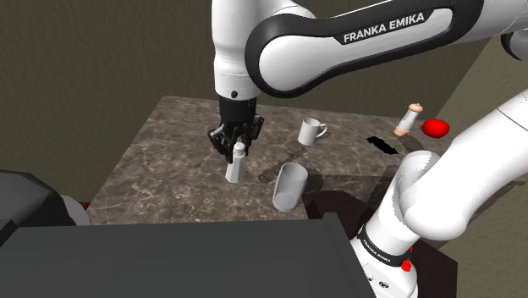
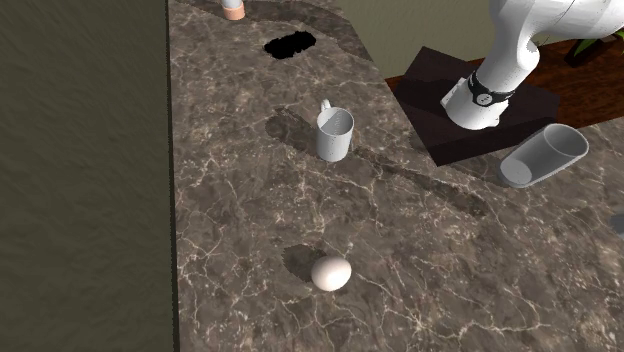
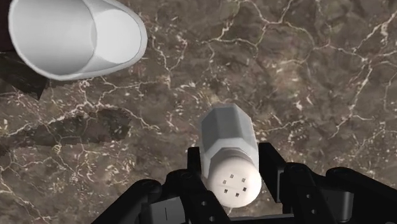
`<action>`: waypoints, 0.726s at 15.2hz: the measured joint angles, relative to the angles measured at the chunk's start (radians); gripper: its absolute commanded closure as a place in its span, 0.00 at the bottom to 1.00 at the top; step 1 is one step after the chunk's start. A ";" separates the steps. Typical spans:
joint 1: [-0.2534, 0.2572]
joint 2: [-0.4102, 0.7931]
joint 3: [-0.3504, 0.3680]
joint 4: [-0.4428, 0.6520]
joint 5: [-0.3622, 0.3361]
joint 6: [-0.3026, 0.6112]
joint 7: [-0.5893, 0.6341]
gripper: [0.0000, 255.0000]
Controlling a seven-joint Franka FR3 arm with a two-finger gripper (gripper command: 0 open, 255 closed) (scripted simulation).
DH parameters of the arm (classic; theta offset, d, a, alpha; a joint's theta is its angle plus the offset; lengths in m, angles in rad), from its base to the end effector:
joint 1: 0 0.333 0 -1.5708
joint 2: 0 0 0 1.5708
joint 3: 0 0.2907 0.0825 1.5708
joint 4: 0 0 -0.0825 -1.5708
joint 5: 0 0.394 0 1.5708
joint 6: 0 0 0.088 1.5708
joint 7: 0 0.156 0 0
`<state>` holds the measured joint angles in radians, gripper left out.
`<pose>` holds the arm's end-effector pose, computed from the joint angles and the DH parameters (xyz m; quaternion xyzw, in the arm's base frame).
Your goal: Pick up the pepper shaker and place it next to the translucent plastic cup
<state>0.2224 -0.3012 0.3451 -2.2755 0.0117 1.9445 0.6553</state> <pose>0.3976 0.2537 0.3894 0.9972 -0.0544 0.0064 0.0501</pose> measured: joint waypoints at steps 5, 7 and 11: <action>0.001 0.022 0.009 -0.048 -0.004 0.069 0.014 1.00; 0.000 0.033 0.011 -0.067 -0.008 0.098 0.016 1.00; -0.002 0.055 0.016 -0.102 -0.015 0.154 0.025 1.00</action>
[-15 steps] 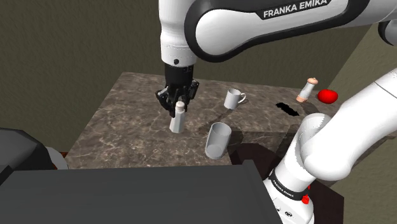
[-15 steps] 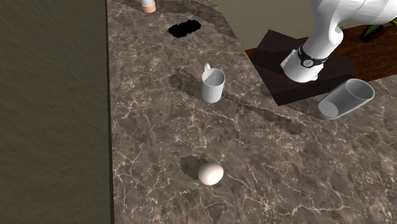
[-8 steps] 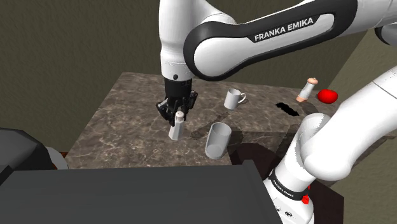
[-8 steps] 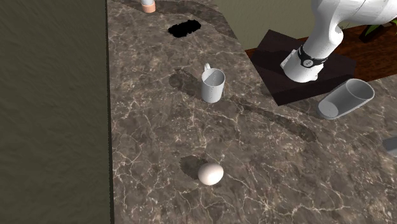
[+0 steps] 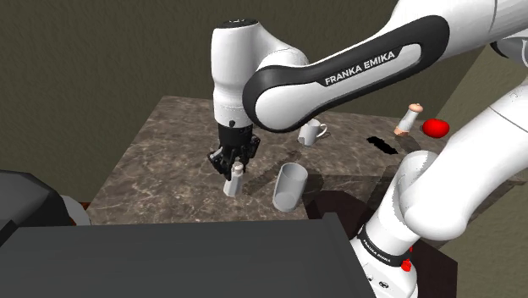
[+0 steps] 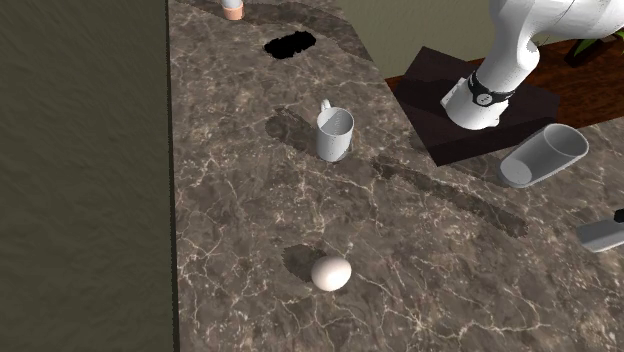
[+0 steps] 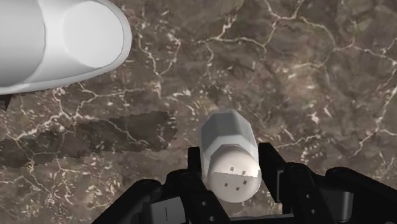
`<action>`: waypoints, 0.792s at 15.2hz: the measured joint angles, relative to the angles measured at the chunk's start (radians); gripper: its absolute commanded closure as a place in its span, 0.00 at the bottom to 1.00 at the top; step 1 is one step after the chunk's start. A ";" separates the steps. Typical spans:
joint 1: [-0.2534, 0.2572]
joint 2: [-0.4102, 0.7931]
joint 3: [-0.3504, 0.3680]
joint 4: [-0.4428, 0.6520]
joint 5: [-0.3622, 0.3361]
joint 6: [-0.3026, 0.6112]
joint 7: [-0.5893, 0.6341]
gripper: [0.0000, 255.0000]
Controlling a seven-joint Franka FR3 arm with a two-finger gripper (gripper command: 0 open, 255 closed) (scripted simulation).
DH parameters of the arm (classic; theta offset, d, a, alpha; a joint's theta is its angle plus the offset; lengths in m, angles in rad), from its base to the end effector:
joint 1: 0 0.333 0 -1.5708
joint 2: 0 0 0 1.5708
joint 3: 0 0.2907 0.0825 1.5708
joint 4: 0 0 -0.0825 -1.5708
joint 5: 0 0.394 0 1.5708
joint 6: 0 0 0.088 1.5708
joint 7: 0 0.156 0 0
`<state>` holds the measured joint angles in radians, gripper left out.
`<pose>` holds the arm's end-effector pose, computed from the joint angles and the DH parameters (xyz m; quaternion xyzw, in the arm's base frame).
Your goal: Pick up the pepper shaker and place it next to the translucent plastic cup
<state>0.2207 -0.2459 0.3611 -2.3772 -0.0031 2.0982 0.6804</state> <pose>0.3952 0.2537 0.3295 0.9972 -0.0544 0.0064 0.0501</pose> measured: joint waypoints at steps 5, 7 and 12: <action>-0.002 0.035 0.009 -0.039 -0.012 0.071 0.017 1.00; -0.004 0.052 0.010 -0.051 -0.019 0.100 0.022 1.00; -0.005 0.068 0.013 -0.064 -0.026 0.128 0.030 1.00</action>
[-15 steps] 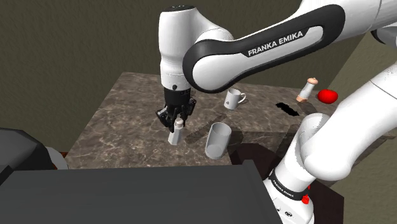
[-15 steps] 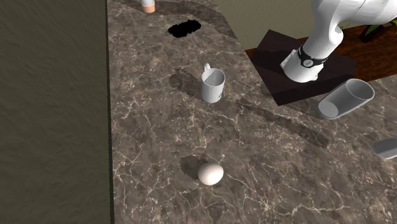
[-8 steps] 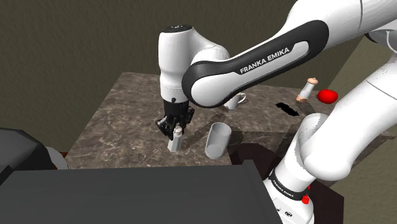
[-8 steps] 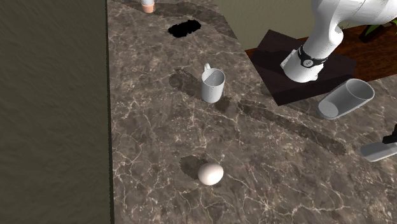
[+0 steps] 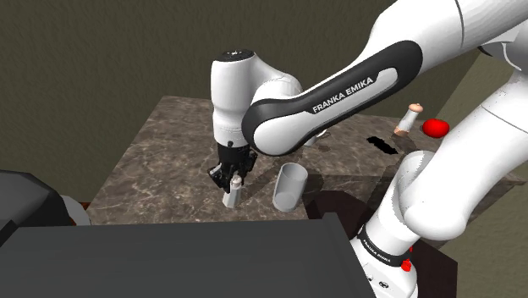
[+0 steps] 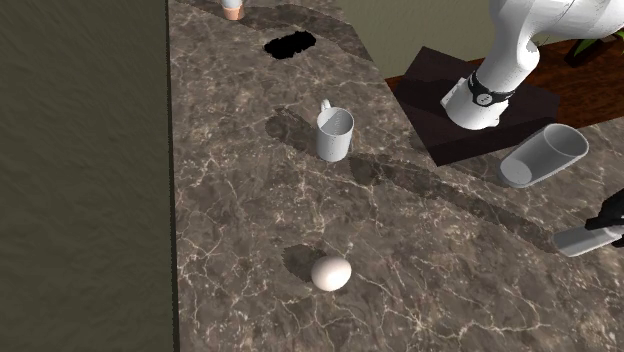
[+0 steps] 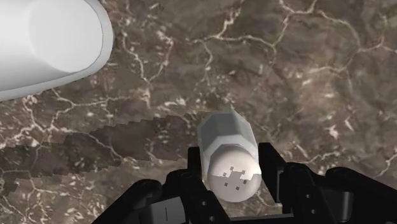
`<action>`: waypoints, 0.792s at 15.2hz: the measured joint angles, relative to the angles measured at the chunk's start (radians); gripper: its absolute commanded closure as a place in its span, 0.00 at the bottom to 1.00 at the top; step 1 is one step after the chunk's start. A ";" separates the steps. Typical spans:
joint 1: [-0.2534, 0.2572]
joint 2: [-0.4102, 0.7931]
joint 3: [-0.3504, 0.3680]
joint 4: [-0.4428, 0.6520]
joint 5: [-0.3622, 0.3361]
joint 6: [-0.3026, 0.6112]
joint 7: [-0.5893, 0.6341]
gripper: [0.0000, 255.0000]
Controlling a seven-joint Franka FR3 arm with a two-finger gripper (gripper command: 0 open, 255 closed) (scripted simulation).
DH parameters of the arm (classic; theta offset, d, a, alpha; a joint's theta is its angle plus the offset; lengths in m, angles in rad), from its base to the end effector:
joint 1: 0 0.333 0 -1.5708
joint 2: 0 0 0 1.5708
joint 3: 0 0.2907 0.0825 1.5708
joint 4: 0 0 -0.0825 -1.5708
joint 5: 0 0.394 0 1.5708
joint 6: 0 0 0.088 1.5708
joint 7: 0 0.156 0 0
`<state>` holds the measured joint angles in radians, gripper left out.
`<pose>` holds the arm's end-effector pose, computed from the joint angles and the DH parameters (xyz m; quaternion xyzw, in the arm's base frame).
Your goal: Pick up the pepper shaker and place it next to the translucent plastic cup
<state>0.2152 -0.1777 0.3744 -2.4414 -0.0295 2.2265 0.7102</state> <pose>0.3927 0.2532 0.2810 0.9972 -0.0544 0.0065 0.0500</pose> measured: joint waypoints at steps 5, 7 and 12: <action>0.000 0.000 0.000 0.000 0.000 0.001 0.000 0.00; 0.000 0.000 0.000 0.000 0.000 0.001 0.000 0.00; 0.008 -0.047 -0.003 0.028 0.021 -0.071 -0.012 0.00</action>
